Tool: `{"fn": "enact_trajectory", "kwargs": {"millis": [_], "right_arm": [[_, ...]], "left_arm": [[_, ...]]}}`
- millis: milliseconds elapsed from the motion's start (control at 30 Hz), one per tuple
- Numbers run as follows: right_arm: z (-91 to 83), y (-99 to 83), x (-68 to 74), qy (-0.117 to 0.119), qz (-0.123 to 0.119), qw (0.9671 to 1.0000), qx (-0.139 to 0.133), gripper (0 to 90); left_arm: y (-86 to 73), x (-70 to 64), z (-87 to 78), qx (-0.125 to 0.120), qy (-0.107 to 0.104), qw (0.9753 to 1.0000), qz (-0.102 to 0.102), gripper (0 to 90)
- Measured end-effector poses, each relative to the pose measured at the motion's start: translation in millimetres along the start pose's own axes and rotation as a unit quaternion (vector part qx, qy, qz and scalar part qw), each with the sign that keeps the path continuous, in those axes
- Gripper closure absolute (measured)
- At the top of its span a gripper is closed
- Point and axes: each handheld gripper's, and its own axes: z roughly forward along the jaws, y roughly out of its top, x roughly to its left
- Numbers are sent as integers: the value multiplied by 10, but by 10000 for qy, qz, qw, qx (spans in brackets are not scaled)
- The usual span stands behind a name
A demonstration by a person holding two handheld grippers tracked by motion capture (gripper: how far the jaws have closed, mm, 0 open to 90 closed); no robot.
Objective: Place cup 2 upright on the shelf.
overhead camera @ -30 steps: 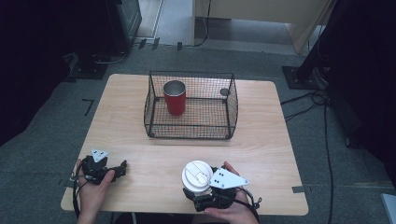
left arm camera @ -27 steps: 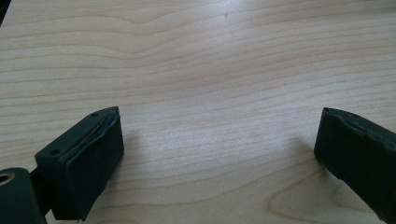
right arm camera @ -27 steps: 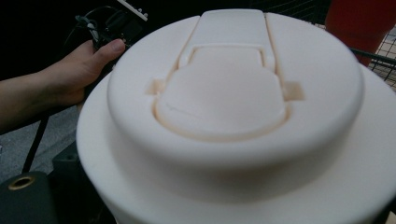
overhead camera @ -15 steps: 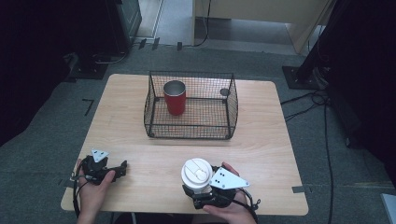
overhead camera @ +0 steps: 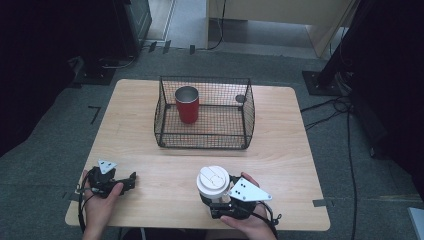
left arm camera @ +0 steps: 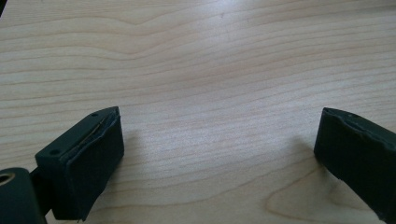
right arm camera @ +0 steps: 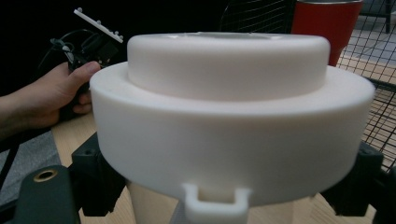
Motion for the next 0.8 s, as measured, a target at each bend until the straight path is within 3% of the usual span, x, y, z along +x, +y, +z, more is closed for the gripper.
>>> {"fn": "enact_trajectory", "kwargs": {"millis": [333, 667, 800], "right_arm": [[-67, -57, -60, -65, 58, 9998, -177, 162], [-182, -111, -94, 58, 58, 9998, -188, 158], [-179, -113, -105, 115, 201, 9997, -118, 143]], "left_arm": [[0, -1, 0, 1, -1, 10000, 6, 23], [0, -1, 0, 1, -1, 10000, 6, 23], [0, -1, 0, 2, -1, 10000, 5, 23]]}}
